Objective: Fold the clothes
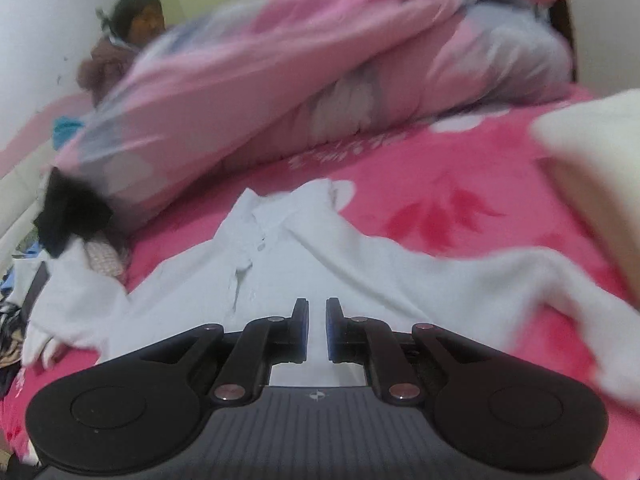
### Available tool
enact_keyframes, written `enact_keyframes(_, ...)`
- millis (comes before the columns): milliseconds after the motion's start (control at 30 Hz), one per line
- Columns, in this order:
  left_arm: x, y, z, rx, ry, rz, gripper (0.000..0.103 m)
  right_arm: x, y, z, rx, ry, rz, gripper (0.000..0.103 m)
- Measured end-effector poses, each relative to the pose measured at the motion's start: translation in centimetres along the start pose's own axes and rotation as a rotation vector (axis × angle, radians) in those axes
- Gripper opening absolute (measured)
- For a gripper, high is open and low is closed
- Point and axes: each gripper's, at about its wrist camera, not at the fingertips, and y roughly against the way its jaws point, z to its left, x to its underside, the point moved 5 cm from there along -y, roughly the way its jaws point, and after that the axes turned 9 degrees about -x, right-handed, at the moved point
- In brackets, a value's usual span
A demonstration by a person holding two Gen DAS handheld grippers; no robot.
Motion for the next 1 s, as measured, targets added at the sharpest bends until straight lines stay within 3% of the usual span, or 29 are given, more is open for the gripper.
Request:
enact_keyframes(133,0.8,0.3,0.4,0.029,0.015,-0.031,0.043,-3.0,-9.1,-2.3,0.035,-0.048,0.071,0.010)
enact_keyframes(267,1.2,0.8,0.4,0.042,0.022,-0.046,0.043,-5.0,-14.5,-5.8,0.105,-0.097,0.051,0.009)
enact_keyframes(367,1.3,0.9,0.6,0.059,0.033,-0.051,0.043,-6.4,-15.5,-8.0,0.123,-0.183,-0.011,0.009)
enact_keyframes(467,1.2,0.8,1.1,0.077,0.055,-0.047,0.043,-6.9,-13.8,-10.0,0.129,-0.287,-0.070,0.010)
enact_keyframes(600,0.8,0.4,1.5,0.080,0.066,-0.043,0.043,-5.6,-6.5,-11.1,0.048,-0.372,-0.140,0.011)
enact_keyframes(700,0.6,0.2,1.5,0.071,0.075,-0.038,0.043,-4.2,-0.1,-11.5,-0.012,-0.420,-0.189,0.024)
enact_keyframes(900,-0.2,0.2,1.5,0.027,0.114,-0.018,0.044,1.5,16.0,-11.4,0.034,-0.408,-0.292,0.047)
enact_keyframes(1000,-0.8,0.6,1.3,-0.007,0.122,-0.019,0.049,4.6,22.7,-11.2,0.091,-0.383,-0.353,0.049)
